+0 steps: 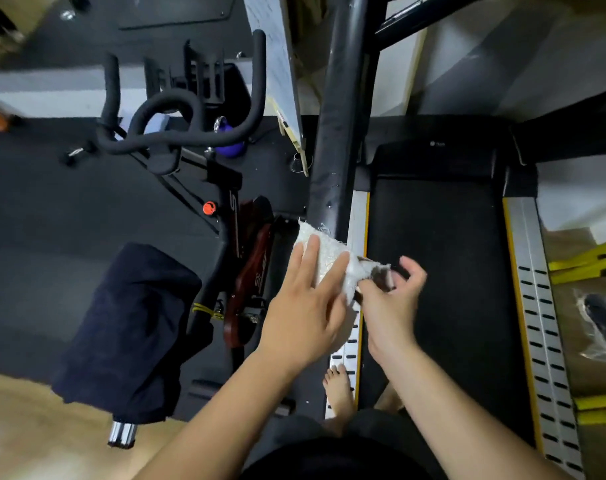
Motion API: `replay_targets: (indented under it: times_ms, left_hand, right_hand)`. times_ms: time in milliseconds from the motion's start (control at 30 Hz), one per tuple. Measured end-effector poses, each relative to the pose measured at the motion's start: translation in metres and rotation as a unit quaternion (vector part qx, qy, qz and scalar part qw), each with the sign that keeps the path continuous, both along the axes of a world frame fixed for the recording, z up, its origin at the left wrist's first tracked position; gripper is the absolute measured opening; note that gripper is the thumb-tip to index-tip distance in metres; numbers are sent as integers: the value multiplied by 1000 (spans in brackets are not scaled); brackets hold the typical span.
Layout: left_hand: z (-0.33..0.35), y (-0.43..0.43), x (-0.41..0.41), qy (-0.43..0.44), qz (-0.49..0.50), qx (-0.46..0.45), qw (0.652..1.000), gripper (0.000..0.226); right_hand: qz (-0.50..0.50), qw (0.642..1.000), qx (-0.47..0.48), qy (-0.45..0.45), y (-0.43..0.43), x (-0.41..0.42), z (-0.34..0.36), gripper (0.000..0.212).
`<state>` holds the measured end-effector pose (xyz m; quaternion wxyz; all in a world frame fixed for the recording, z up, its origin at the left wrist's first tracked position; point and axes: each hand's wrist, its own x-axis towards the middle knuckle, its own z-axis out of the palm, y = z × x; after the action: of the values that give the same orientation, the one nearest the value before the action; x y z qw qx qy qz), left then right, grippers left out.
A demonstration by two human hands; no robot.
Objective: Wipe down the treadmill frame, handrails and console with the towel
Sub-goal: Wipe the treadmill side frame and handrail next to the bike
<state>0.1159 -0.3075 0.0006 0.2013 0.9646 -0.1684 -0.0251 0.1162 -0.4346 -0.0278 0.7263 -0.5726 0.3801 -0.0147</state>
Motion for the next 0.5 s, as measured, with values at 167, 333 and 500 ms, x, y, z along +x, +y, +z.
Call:
replay_targets:
  times_ms: [167, 333, 500]
  left_hand:
    - [3, -4, -2, 38, 18, -34, 999, 62]
    - [1, 22, -57, 167, 61, -117, 977, 68]
    - [10, 26, -13, 187, 73, -183, 963, 49]
  right_hand:
    - [32, 996, -77, -26, -1, 14, 6, 50]
    - [231, 965, -94, -87, 25, -45, 5, 42]
    - [273, 951, -134, -55, 21, -23, 6, 65]
